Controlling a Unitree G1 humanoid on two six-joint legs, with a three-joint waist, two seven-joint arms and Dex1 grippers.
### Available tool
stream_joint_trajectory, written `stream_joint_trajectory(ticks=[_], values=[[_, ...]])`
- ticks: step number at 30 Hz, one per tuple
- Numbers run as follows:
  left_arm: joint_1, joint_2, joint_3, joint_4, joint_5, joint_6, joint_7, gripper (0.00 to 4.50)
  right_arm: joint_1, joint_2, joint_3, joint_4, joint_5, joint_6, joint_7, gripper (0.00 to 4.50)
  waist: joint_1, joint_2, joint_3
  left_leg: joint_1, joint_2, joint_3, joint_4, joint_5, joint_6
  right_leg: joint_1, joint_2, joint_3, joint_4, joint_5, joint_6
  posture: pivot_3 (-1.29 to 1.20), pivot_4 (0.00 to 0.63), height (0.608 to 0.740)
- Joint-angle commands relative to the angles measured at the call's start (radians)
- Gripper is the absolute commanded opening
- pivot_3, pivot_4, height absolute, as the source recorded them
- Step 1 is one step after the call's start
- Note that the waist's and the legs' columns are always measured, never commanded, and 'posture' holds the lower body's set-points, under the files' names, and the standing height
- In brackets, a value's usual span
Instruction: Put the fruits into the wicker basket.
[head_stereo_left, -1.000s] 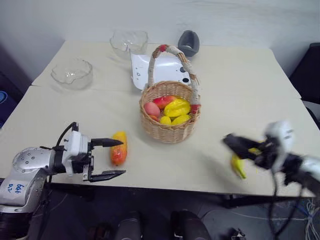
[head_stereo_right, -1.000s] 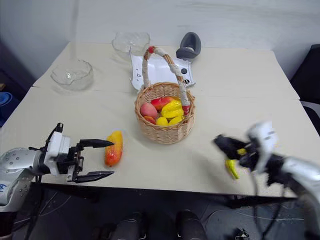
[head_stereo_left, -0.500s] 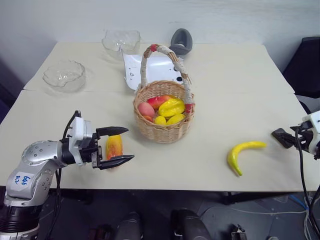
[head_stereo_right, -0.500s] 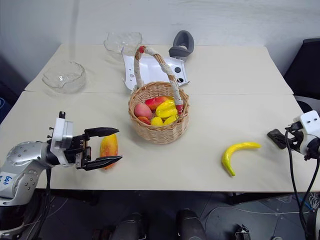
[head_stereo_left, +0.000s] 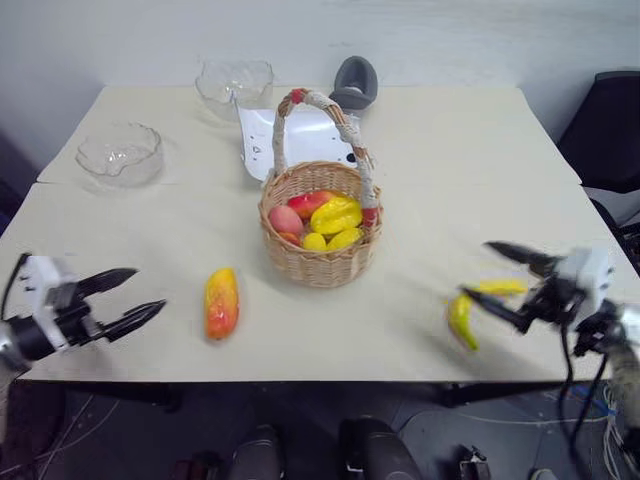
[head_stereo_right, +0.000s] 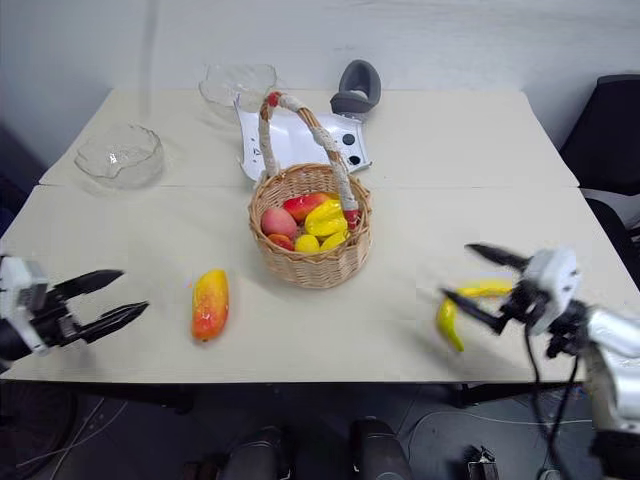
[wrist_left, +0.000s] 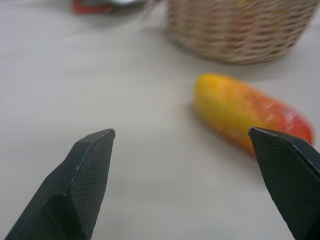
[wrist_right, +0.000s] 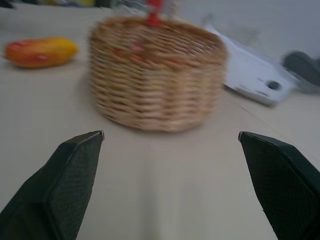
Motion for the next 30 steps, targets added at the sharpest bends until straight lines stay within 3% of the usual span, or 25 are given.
stream_joint_trajectory(ticks=[1, 6, 10, 13, 17, 23, 26, 30], values=[[0.029, 0.03, 0.131, 0.087, 0.001, -0.01, 0.042, 4.5, 0.021, 0.055, 0.078, -0.132, -0.026, -0.135, 0.057, 4.42, 0.001, -0.002, -0.001, 0.0, 0.0, 0.0, 0.0, 0.0, 0.001, 0.0, -0.001, 0.0, 0.0, 0.0, 0.0, 0.0, 0.15, 0.74], [0.125, 0.102, 0.18, 0.149, 0.028, 0.087, 0.044, 4.5, 0.029, 0.119, 0.16, -0.173, -0.03, -0.176, 0.061, 4.42, 0.004, -0.006, -0.002, 0.0, -0.002, 0.0, 0.0, -0.001, 0.002, 0.0, -0.006, -0.001, -0.001, 0.001, -0.002, 0.0, 0.15, 0.74], [0.15, 0.158, 0.186, -0.028, -0.113, 0.375, 0.011, 4.5, 0.016, 0.137, 0.18, -0.166, -0.043, -0.174, 0.029, 4.42, 0.004, -0.006, -0.002, 0.0, -0.002, -0.001, 0.0, -0.002, 0.001, 0.0, -0.009, -0.003, 0.0, 0.0, -0.004, 0.0, 0.15, 0.74], [0.1, 0.163, 0.146, -0.223, -0.314, 0.655, 0.062, 4.5, -0.006, 0.14, 0.183, -0.121, -0.058, -0.19, 0.03, 4.42, 0.004, -0.006, -0.002, -0.001, -0.003, -0.002, 0.0, -0.004, -0.003, 0.0, -0.011, -0.004, 0.0, 0.0, -0.004, 0.0, 0.15, 0.74], [-0.065, 0.064, 0.046, -0.352, -0.433, 0.908, 0.335, 4.5, -0.032, 0.146, 0.195, -0.092, -0.067, -0.197, 0.028, 4.42, 0.001, -0.002, -0.001, 0.0, -0.004, -0.002, 0.0, -0.001, 0.003, 0.001, -0.011, -0.004, 0.001, 0.0, -0.005, 0.0, 0.15, 0.74], [-0.222, -0.15, -0.105, -0.409, -0.416, 1.016, 0.607, 4.5, -0.048, 0.154, 0.21, -0.091, -0.079, -0.198, 0.007, 4.42, -0.004, -0.002, -0.001, 0.001, -0.003, -0.001, 0.001, 0.0, 0.002, 0.0, -0.007, -0.003, 0.004, 0.0, -0.004, 0.0, 0.15, 0.74], [-0.281, -0.212, -0.172, -0.387, -0.396, 1.033, 0.657, 4.5, -0.034, 0.158, 0.22, -0.113, -0.084, -0.194, -0.011, 4.42, 0.004, -0.004, -0.001, 0.001, -0.004, -0.001, 0.003, 0.0, 0.002, 0.001, -0.007, -0.003, 0.005, 0.0, -0.004, 0.0, 0.15, 0.74], [-0.292, -0.21, -0.238, -0.372, -0.367, 1.04, 0.657, 4.5, -0.022, 0.157, 0.22, -0.131, -0.087, -0.187, -0.035, 4.42, 0.005, -0.004, -0.002, 0.001, -0.004, -0.001, 0.003, 0.0, 0.001, 0.001, -0.007, -0.002, 0.005, 0.0, -0.003, 0.0, 0.15, 0.74]])
